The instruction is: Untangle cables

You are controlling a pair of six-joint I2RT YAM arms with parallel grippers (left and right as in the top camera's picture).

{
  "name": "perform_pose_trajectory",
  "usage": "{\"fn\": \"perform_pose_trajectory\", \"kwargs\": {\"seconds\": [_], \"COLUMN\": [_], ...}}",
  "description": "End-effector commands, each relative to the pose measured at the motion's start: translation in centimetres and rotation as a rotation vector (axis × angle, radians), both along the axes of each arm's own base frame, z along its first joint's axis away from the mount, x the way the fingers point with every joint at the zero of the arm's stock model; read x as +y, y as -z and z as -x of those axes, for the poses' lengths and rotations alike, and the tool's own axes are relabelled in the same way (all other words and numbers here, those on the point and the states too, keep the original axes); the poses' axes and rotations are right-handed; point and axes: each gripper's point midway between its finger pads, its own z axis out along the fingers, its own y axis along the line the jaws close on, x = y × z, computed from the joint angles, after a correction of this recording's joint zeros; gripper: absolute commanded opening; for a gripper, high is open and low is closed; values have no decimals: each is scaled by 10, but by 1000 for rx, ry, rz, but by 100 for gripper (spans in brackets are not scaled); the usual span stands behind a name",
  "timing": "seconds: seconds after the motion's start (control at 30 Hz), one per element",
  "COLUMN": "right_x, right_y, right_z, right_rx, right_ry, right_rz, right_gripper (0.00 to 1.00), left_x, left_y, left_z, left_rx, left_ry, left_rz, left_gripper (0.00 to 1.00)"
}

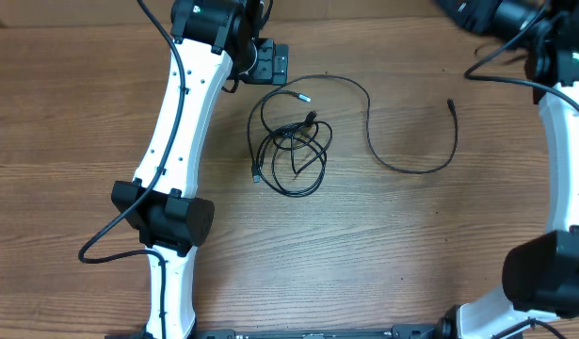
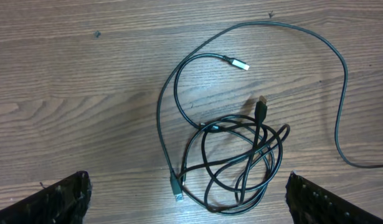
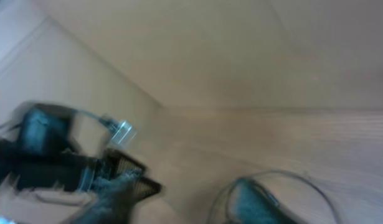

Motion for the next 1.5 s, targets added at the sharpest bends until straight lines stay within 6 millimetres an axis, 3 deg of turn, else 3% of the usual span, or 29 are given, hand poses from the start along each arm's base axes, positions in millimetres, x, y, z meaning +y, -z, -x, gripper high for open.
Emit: {"fn": "perform_pose_trajectory", "kwargs": {"seconds": [0.0,0.13,0.33,0.43,0.47,0.57,0.6,0.67,0.8,0.83,0.87,0.93,0.97,1.0,1.1,1.17,1.3,1.37,1.47], "right_x": [-20,-5,25,36,42,48,52,55,55,55,55,55,53,53,52,53,65,62,49], "right_y": [59,110,220,258,279,308,320,324,326,328,330,331,333,333,327,311,215,156,93], "right_z": [-17,-17,-26,-26,-24,-19,-16,-15,-12,-11,-9,-8,-7,-7,-10,-15,-31,-37,-42], "right_rx": [43,187,394,459,498,557,582,588,599,604,609,617,622,622,644,629,447,379,309], "right_ry": [102,62,4,-23,-41,-63,-75,-81,-82,-84,-86,-86,-80,-79,-56,-66,-204,-236,-217], "right_rz": [263,268,314,314,316,319,322,324,324,325,325,327,336,337,313,272,21,-95,-153], "right_gripper": [100,100,100,100,100,99,89,76,74,70,62,38,13,4,4,4,4,4,4], "left_x": [2,2,2,2,2,2,2,2,2,2,2,2,2,2,2,2,2,2,2], "left_y": [2,2,2,2,2,2,2,2,2,2,2,2,2,2,2,2,2,2,2], "left_z": [0,0,0,0,0,0,0,0,0,0,0,0,0,0,0,0,0,0,0], "left_rx": [4,4,4,4,4,4,4,4,4,4,4,4,4,4,4,4,4,4,4], "left_ry": [-21,-21,-21,-21,-21,-21,-21,-21,-21,-21,-21,-21,-21,-21,-21,-21,-21,-21,-21], "left_rz": [-6,-6,-6,-6,-6,-6,-6,-6,-6,-6,-6,-6,-6,-6,-6,-6,-6,-6,-6], "left_gripper": [100,100,100,100,100,100,100,100,100,100,99,100,100,99,100,100,100,100,99]}}
